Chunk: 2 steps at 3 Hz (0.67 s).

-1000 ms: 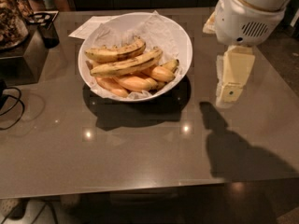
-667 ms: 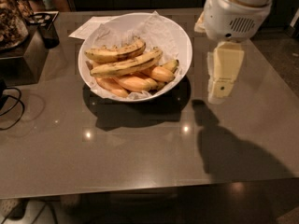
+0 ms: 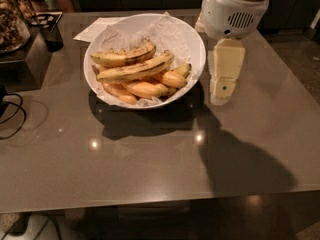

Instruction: Pick banana from white bowl

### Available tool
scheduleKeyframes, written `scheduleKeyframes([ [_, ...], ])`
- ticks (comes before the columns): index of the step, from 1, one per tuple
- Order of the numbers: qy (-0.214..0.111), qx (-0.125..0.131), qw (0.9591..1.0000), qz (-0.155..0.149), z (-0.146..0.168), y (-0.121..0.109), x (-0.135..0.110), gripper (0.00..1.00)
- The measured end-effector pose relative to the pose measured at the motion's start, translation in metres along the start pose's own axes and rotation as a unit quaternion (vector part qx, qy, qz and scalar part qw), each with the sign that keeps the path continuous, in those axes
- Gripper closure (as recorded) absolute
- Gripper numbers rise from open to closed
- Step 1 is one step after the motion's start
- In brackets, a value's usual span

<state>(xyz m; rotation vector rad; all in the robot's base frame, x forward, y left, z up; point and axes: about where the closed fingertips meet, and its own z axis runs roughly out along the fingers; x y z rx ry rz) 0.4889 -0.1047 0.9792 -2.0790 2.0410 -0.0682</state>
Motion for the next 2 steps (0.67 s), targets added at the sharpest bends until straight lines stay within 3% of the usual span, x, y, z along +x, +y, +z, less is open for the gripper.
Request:
scheduleKeyframes([
  [2, -0.052, -0.004, 0.9970, -0.057, 0.000, -0.008, -0.044, 0.00],
])
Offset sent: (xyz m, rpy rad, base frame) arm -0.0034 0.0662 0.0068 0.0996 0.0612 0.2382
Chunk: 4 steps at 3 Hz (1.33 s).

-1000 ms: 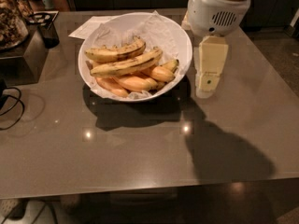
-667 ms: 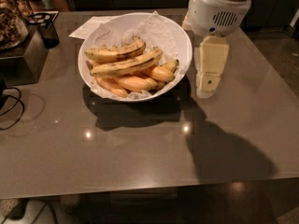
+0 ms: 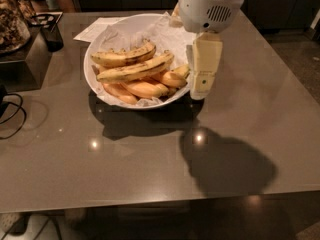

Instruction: Pick banana from white bowl

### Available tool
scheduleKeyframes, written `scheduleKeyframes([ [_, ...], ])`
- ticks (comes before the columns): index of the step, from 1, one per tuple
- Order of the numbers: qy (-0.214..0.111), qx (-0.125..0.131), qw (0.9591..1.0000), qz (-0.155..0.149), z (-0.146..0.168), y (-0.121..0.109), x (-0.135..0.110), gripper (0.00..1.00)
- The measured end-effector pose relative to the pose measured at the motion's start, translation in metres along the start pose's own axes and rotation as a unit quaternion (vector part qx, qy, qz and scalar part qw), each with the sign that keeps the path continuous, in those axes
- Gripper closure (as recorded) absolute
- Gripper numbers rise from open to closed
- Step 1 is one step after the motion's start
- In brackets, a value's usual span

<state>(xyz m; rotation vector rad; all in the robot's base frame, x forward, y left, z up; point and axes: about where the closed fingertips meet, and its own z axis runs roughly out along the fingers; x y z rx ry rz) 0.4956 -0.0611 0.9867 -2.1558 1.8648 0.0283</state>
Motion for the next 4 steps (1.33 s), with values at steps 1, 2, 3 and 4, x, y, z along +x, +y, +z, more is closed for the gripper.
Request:
scheduleKeyframes([
  [1, -0.016, -0.009, 0.9997, -0.019, 0.004, -0.004, -0.016, 0.09],
  [2, -0.024, -0.014, 0.9993, -0.027, 0.007, -0.006, -0.024, 0.18],
  [3, -0.026, -0.017, 0.9991, -0.029, 0.009, -0.011, -0.027, 0.27],
  [4, -0.024, -0.018, 0.9991, -0.031, 0.011, -0.017, -0.029, 0.25],
])
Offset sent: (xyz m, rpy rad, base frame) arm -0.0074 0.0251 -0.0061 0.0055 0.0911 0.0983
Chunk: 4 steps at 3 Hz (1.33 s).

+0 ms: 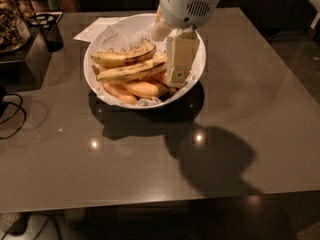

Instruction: Pick banana from white bowl

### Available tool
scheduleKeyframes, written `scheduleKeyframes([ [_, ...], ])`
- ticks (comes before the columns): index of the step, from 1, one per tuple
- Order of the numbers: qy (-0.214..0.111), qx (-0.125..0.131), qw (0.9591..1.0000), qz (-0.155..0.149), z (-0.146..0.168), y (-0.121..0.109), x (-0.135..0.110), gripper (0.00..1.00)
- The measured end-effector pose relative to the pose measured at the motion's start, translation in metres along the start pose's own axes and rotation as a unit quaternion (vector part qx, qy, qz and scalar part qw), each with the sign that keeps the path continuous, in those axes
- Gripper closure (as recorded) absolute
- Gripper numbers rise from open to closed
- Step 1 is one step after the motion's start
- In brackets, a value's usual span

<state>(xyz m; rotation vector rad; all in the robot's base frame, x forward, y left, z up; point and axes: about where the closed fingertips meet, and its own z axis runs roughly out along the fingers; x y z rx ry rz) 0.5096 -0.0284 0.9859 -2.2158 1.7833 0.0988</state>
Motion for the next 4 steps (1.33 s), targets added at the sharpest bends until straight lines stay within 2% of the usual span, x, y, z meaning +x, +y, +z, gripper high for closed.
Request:
scheduleKeyframes([
  [1, 0.002, -0.002, 1.0000, 0.002, 0.004, -0.009, 0.000, 0.25],
  [2, 0.004, -0.011, 0.9999, 0.005, 0.013, -0.016, 0.001, 0.32],
  [4, 0.005, -0.025, 0.9997, -0.001, 0.028, -0.026, -0.001, 0.36],
])
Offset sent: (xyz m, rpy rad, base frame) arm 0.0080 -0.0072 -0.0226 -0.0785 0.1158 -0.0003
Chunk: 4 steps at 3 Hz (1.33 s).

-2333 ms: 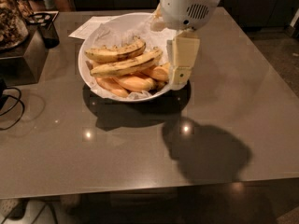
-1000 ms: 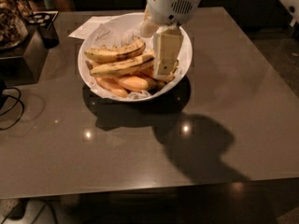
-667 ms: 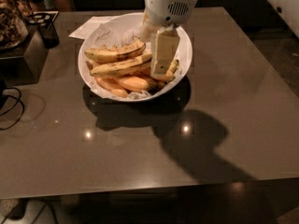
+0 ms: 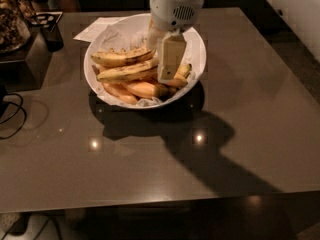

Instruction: Pick banana from white bowl

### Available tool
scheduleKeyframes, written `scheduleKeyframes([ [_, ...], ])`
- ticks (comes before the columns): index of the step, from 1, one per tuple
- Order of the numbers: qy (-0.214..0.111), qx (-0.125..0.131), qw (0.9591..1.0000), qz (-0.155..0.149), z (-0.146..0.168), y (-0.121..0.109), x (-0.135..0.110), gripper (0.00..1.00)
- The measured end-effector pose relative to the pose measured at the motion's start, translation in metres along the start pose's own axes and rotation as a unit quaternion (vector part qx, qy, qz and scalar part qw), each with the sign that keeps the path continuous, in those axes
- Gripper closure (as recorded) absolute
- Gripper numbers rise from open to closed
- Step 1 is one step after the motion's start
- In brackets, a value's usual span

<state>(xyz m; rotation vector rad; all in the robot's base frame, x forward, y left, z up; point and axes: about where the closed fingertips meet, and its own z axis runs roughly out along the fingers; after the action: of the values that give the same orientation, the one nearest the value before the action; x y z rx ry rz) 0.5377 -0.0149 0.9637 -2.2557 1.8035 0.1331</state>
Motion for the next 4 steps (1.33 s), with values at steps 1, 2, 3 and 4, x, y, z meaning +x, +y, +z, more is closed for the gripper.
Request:
scheduleKeyframes([
  [1, 0.000, -0.007, 0.9999, -0.009, 0.007, -0.005, -0.004, 0.36],
  [2, -0.001, -0.014, 0.9998, -0.012, 0.014, -0.008, -0.004, 0.37],
  [3, -0.001, -0.020, 0.9998, -0.010, 0.020, -0.010, -0.003, 0.38],
  [4, -0.001, -0.026, 0.9996, -0.008, 0.026, -0.009, -0.001, 0.46],
])
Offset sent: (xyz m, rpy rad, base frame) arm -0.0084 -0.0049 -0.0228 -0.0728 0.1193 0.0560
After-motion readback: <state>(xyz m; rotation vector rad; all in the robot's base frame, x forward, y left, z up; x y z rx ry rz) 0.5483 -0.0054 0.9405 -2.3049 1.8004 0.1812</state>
